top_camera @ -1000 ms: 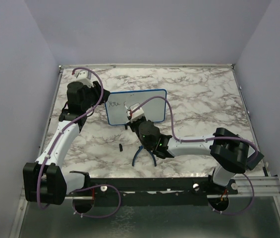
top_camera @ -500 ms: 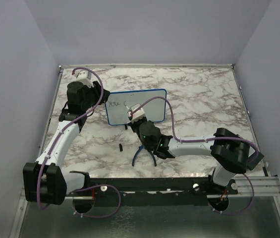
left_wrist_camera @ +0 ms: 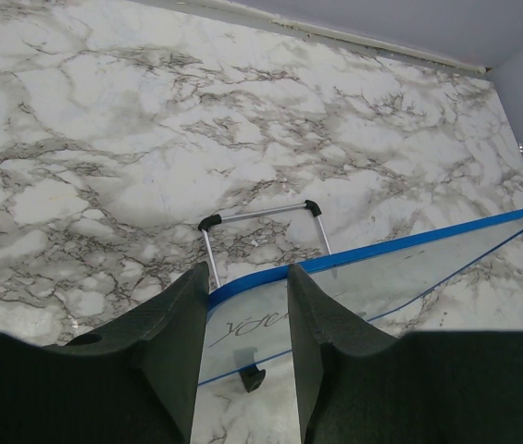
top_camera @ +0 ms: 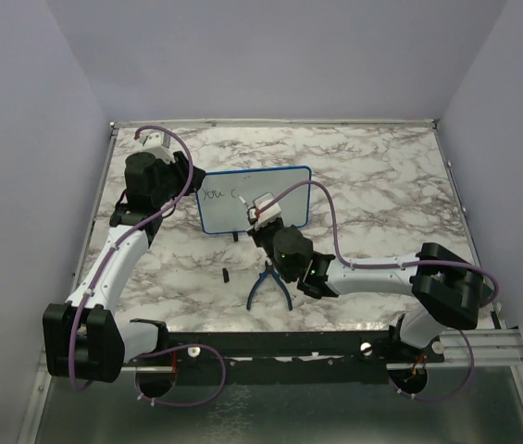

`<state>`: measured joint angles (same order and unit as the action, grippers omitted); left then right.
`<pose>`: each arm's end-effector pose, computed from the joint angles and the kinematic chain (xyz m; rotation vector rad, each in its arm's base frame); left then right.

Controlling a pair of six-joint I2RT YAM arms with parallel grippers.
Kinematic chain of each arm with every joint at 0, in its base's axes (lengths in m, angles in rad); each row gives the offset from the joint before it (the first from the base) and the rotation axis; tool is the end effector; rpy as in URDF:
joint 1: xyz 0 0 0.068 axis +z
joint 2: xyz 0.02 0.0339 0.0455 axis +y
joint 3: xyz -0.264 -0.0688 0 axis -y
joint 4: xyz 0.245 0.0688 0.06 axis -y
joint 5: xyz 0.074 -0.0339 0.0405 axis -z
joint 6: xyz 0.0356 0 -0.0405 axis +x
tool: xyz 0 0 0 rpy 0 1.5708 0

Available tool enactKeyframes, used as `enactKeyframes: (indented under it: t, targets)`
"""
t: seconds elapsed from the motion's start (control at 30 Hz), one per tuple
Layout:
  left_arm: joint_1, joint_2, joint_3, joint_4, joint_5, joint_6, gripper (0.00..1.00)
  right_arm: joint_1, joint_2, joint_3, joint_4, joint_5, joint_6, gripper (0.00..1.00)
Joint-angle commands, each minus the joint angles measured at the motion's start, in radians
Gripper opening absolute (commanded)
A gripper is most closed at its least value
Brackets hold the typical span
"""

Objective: Write a sentence on the whiteboard

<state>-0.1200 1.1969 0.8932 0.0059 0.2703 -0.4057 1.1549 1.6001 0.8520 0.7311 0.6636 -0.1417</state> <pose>0.2757 -0.0428 0.3115 -0.0812 1.9015 -0.6123 0.1615 0.3115 0.2530 -0.5029 1.5088 0.2648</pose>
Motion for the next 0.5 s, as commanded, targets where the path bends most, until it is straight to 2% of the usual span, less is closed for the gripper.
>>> enactKeyframes:
  t: [0.0,0.47]
  targets:
    - [-0.004,-0.014,-0.013,-0.015,0.041,0.002,0.40,-0.002,0.004,0.004,0.035,0.037,-0.025,0.01]
    - [-0.003,-0.013,-0.013,-0.014,0.043,0.002,0.40,-0.024,0.039,0.033,0.054,0.060,-0.039,0.01]
